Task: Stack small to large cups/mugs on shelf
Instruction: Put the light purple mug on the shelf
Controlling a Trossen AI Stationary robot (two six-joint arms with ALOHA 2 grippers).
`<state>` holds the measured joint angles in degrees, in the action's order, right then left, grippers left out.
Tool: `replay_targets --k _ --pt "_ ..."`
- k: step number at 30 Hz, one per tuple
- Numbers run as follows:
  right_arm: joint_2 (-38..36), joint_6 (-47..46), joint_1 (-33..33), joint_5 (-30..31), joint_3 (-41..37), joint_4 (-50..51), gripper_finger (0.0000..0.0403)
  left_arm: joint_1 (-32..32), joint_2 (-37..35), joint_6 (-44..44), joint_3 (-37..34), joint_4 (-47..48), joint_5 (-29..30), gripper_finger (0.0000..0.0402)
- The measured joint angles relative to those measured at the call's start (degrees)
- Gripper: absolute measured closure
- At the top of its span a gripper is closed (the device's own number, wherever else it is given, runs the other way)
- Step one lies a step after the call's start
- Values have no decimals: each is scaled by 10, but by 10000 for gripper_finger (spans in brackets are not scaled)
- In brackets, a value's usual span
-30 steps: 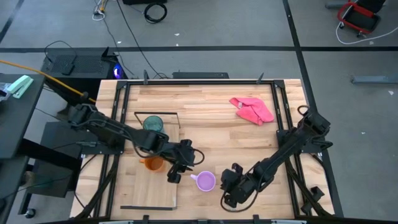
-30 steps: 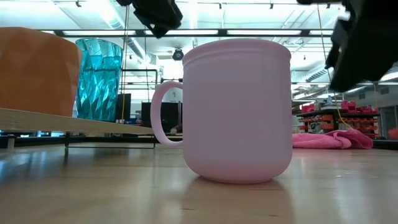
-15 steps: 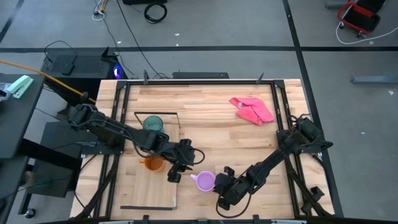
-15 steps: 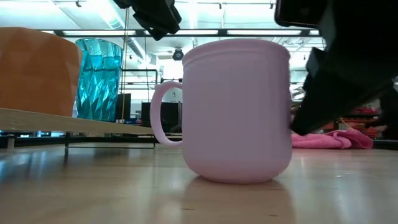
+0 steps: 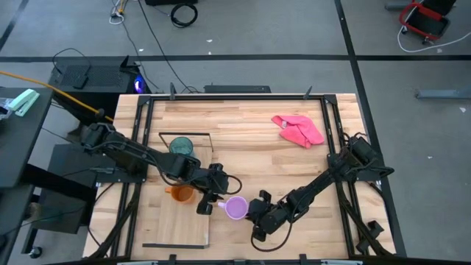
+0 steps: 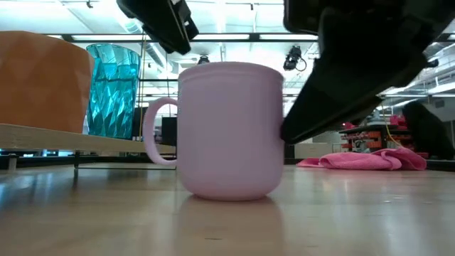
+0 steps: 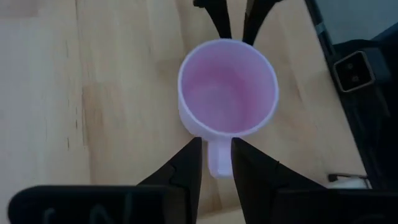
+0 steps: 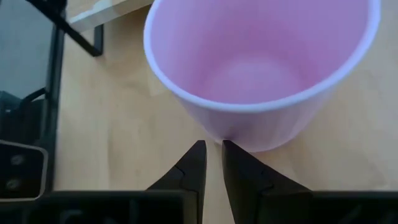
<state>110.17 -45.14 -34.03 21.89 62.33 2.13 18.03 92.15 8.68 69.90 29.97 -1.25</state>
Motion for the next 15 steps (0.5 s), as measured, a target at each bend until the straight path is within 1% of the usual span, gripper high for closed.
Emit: replay_targets --k 10,15 --pt "0 43 27 0 0 -2 344 -19 43 16 0 4 -2 305" --pt "0 48 28 0 0 -2 344 -29 46 29 0 2 -31 301"
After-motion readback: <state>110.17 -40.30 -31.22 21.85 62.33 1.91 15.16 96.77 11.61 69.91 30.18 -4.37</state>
